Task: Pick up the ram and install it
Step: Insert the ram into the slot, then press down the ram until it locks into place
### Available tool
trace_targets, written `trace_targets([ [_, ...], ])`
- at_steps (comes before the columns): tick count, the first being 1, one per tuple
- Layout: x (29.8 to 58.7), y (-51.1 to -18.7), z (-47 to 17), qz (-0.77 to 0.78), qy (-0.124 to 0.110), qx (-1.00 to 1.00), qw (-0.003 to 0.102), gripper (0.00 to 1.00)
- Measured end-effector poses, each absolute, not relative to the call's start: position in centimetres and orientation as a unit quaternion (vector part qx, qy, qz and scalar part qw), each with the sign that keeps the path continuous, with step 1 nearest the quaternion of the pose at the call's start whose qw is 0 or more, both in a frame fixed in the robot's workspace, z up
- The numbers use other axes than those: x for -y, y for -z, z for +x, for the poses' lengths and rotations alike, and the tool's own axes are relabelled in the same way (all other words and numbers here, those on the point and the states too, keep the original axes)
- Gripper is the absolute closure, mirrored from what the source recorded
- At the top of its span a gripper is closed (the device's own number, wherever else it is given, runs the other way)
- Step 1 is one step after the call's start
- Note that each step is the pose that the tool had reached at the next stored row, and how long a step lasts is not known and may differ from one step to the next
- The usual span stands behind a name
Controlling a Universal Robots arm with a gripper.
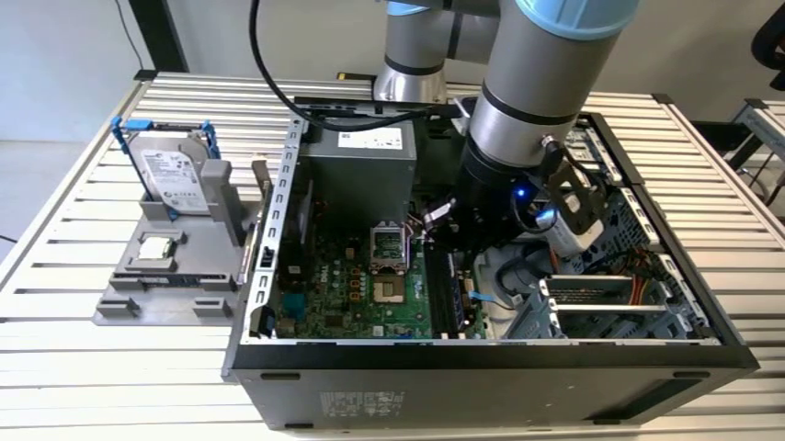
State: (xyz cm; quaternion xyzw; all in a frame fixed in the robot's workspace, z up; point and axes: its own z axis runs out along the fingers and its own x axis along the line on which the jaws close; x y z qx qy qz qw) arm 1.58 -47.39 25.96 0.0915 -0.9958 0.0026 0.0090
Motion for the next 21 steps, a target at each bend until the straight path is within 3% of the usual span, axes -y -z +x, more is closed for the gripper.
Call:
trace_targets([
  [21,47.39,-26.0,1.58,0.2,0.005,0.98,0.007,1.0],
])
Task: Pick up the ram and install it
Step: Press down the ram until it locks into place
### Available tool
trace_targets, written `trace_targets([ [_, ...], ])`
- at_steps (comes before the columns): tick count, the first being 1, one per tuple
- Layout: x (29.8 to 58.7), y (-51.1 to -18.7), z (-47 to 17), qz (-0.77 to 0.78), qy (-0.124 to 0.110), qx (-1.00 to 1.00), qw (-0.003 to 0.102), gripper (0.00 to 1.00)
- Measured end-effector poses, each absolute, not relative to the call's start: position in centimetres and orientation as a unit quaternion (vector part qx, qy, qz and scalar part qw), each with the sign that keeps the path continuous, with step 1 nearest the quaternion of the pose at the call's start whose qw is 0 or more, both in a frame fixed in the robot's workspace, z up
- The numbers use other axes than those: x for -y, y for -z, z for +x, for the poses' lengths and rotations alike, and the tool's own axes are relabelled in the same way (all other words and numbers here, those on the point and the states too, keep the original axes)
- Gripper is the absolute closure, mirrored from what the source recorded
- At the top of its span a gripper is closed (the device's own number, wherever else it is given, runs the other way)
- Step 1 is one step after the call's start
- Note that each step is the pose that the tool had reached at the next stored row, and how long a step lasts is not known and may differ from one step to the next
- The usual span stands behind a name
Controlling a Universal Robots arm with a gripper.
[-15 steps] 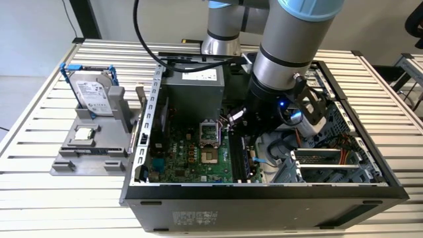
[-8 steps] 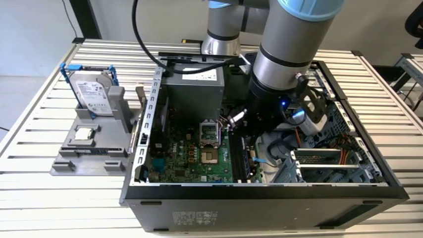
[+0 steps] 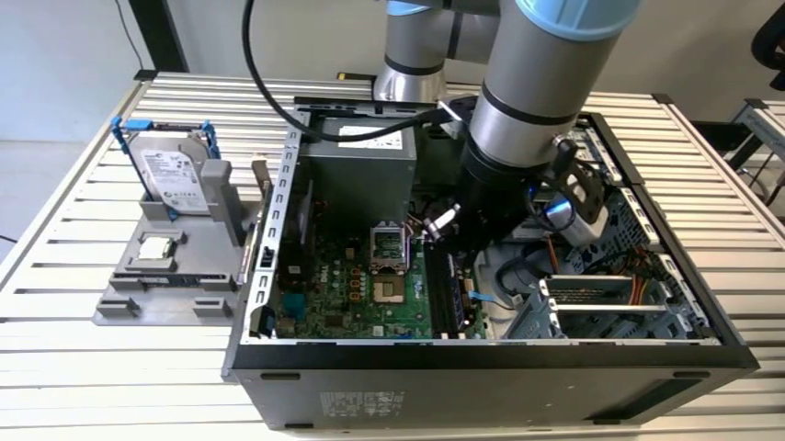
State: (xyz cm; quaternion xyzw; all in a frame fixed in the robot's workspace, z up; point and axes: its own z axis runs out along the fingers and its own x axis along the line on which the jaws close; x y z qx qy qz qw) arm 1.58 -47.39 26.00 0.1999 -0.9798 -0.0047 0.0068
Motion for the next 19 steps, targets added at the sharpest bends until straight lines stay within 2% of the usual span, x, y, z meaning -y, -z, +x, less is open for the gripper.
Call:
trace_targets([
  [19,47.36,-26.0,1.59,0.312,0.007,0.95,0.007,1.0],
])
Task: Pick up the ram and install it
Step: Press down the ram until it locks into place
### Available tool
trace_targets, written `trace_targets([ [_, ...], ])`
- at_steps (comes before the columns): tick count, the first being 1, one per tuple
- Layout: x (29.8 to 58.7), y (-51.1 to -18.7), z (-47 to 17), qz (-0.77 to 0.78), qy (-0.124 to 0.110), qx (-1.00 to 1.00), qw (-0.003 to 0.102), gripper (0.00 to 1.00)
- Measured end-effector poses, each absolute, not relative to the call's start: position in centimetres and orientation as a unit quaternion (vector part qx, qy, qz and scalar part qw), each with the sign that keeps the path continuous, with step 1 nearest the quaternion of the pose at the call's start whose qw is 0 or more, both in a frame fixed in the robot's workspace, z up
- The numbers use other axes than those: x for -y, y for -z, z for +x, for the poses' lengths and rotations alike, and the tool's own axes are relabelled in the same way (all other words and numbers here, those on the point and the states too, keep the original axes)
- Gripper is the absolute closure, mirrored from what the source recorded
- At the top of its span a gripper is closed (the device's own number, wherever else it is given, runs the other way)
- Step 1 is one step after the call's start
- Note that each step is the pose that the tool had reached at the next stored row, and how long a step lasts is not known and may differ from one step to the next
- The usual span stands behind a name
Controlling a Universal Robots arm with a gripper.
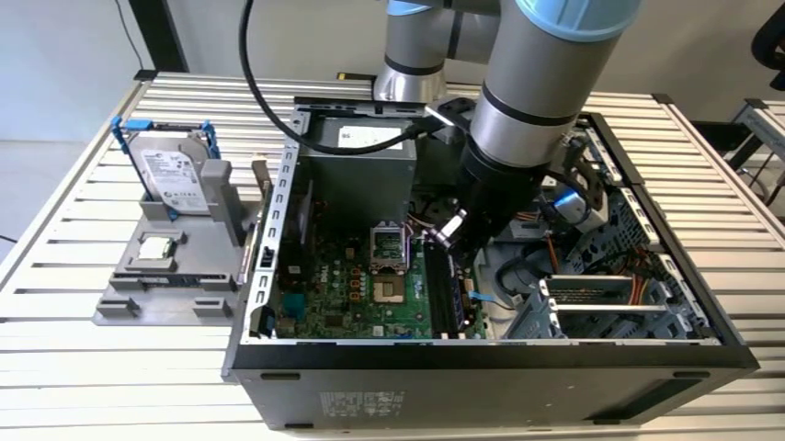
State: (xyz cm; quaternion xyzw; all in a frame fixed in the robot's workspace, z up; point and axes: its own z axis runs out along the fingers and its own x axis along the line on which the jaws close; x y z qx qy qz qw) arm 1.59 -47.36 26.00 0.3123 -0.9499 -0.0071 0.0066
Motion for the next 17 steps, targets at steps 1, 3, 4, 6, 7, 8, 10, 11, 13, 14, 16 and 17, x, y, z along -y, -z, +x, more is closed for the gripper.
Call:
trace_targets([
  [1,47.35,-26.0,1.59,0.316,0.007,0.949,0.007,1.0],
  [3,47.34,-26.0,1.61,0.325,0.007,0.946,0.007,1.0],
  [4,47.34,-26.0,1.61,0.329,0.007,0.944,0.007,1.0],
  [6,47.33,-26.0,1.61,0.34,0.007,0.94,0.007,1.0],
  [7,47.33,-26.0,1.61,0.346,0.007,0.938,0.007,1.0],
  [8,47.33,-26.0,1.61,0.352,0.007,0.936,0.006,1.0],
  [10,47.31,-26.0,1.62,0.363,0.006,0.932,0.006,1.0],
  [11,47.31,-26.0,1.62,0.368,0.006,0.93,0.006,1.0],
  [13,47.31,-26.0,1.61,0.381,0.006,0.925,0.006,1.0],
  [14,47.31,-26.0,1.61,0.388,0.006,0.921,0.006,1.0],
  [16,47.31,-26.0,1.61,0.402,0.006,0.916,0.006,1.0],
  [17,47.31,-26.0,1.61,0.409,0.006,0.913,0.005,1.0],
])
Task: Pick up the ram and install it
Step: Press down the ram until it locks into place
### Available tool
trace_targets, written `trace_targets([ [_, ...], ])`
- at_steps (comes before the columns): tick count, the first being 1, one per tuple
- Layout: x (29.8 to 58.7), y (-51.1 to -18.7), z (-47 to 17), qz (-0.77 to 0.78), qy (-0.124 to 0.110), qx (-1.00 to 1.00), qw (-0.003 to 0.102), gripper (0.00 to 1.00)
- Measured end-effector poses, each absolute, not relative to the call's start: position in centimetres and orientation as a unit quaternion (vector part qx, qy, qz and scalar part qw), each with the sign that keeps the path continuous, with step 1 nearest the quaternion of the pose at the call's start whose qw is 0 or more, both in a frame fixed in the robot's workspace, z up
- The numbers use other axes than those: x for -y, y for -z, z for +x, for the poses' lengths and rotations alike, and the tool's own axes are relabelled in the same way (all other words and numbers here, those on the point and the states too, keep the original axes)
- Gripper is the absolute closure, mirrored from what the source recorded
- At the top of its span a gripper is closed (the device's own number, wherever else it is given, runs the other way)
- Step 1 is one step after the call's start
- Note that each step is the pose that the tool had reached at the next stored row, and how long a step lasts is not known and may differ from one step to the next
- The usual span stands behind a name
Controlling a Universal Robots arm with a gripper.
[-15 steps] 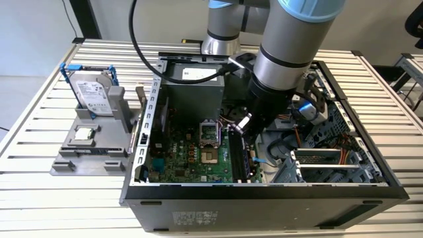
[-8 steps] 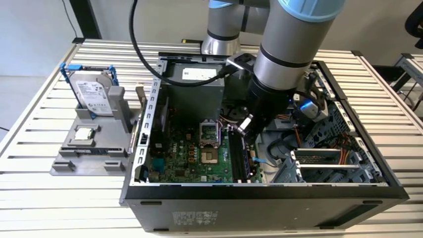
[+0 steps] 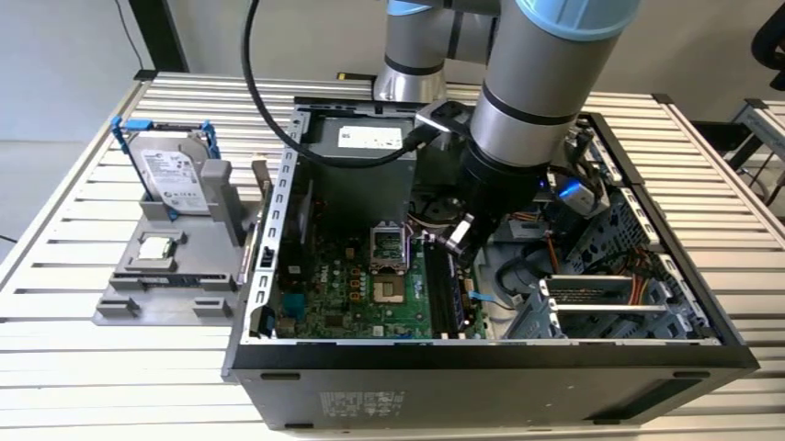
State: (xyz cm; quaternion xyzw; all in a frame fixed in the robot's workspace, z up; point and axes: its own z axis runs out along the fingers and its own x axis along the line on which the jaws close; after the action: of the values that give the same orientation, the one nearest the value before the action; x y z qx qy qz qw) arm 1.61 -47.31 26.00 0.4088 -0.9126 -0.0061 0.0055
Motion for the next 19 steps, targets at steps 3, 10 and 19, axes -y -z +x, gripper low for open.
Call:
trace_targets([
  [3,47.31,-26.0,1.61,0.427,0.006,0.904,0.005,1.0],
  [10,47.31,-26.0,1.61,0.467,0.005,0.884,0.003,1.0],
  [19,47.31,-26.0,1.61,0.526,0.004,0.85,0.002,1.0],
])
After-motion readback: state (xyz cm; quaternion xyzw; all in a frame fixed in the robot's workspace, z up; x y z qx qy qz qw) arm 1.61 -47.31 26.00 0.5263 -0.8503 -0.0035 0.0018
